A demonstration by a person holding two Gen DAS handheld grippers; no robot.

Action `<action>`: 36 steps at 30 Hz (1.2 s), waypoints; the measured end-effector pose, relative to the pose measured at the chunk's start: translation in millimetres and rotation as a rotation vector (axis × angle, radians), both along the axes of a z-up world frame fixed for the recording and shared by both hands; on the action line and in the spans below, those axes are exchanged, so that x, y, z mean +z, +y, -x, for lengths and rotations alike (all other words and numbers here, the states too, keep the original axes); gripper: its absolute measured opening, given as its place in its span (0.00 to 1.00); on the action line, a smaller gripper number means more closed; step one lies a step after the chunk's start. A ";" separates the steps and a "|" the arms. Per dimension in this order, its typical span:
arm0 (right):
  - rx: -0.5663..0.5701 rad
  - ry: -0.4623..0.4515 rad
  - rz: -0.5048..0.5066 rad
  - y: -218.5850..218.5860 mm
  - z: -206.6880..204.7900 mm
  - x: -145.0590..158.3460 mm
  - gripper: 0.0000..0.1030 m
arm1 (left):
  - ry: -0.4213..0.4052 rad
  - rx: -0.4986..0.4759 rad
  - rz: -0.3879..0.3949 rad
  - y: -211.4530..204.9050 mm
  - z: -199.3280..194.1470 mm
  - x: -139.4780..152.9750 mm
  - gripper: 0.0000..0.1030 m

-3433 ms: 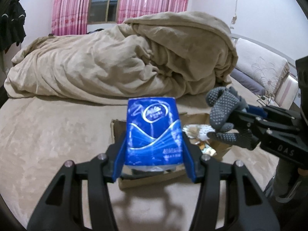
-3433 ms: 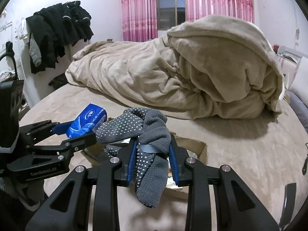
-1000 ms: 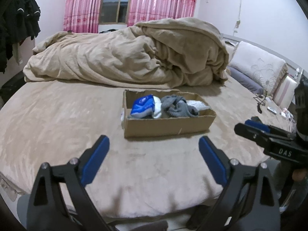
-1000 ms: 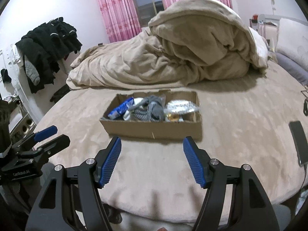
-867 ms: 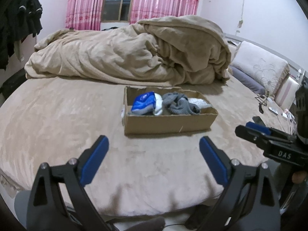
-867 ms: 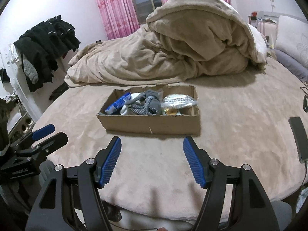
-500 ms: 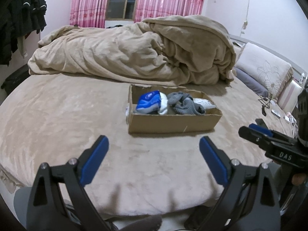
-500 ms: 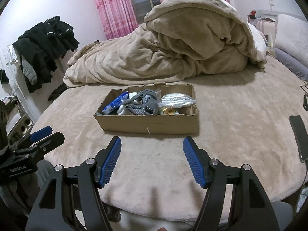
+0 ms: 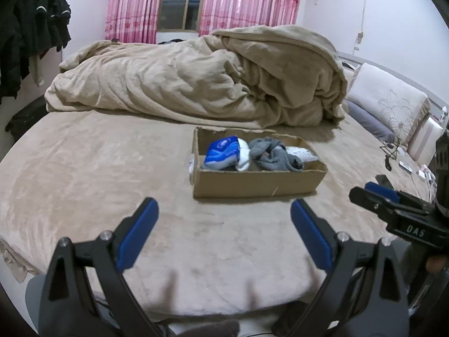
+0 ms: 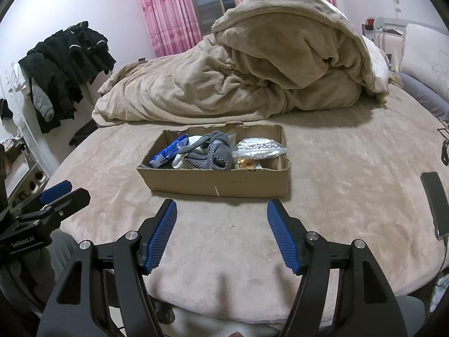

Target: Organize objects

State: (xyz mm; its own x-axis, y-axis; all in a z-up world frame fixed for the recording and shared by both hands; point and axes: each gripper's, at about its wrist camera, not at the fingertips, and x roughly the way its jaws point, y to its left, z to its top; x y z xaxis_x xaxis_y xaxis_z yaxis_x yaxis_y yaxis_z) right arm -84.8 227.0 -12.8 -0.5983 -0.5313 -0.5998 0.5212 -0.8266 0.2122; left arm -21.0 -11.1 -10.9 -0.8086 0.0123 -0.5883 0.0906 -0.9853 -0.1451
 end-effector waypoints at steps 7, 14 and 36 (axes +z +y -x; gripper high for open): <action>0.005 -0.004 -0.003 -0.2 0.7 0.0 0.68 | 0.002 0.000 0.006 1.8 0.8 1.1 0.94; 0.006 -0.005 -0.003 0.4 0.6 0.4 0.68 | 0.002 0.003 0.008 2.0 0.9 1.1 0.94; 0.017 -0.005 -0.001 -4.3 -0.9 1.8 0.68 | 0.001 0.007 0.010 1.6 1.3 4.4 0.94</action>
